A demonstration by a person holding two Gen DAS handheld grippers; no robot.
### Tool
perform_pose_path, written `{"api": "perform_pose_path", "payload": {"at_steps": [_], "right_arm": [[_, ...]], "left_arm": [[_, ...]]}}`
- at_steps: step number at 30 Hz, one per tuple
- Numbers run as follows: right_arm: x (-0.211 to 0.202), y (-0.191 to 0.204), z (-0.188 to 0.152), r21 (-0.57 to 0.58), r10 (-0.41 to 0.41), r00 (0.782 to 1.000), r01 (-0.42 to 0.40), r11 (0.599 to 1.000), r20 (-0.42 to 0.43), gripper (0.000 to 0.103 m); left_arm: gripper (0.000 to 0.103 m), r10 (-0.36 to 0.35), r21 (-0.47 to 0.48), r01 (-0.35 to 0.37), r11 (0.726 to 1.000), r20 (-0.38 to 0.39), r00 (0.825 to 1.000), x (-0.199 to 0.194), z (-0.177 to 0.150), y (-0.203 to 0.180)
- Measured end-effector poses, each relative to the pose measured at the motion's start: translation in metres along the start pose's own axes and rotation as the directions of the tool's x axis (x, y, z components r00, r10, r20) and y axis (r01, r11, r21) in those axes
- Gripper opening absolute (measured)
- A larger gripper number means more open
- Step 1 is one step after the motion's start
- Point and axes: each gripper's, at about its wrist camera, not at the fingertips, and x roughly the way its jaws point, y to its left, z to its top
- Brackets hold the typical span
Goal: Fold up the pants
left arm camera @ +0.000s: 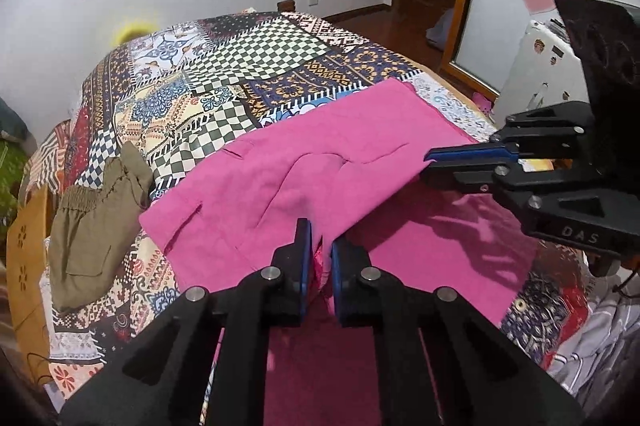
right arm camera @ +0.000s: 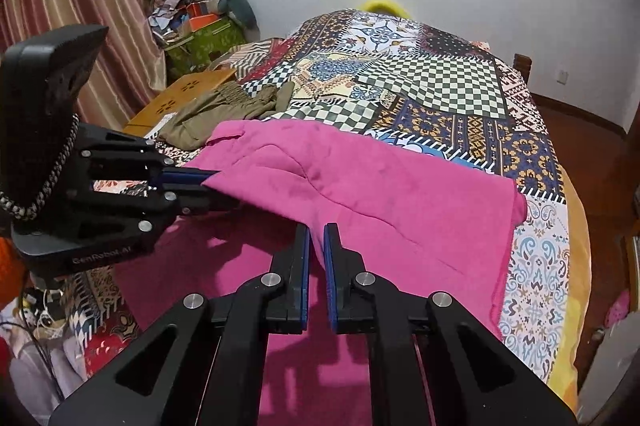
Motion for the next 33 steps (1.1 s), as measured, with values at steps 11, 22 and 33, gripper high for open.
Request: {"api": "perform_pose_path", "payload": {"at_steps": [11, 22, 33], "right_arm": [[-0.014, 0.016, -0.020, -0.042, -0.015, 1.000, 0.014, 0.999, -0.022, 0.006], [-0.024, 0.024, -0.044, -0.052, -0.013, 0.998, 0.010, 0.999, -0.060, 0.006], [-0.025, 0.025, -0.059, -0.034, -0.004, 0.996, 0.001, 0.999, -0.085, 0.006]], "left_arm": [[0.008, -0.051, 0.032, 0.051, 0.998, -0.011, 0.999, -0.019, -0.025, -0.025], [0.008, -0.107, 0.000, 0.108, 0.994, -0.042, 0.993, -0.024, -0.044, -0.036], [0.008, -0.122, -0.004, 0.122, 0.993, -0.057, 0.991, -0.028, -0.056, -0.047]]}}
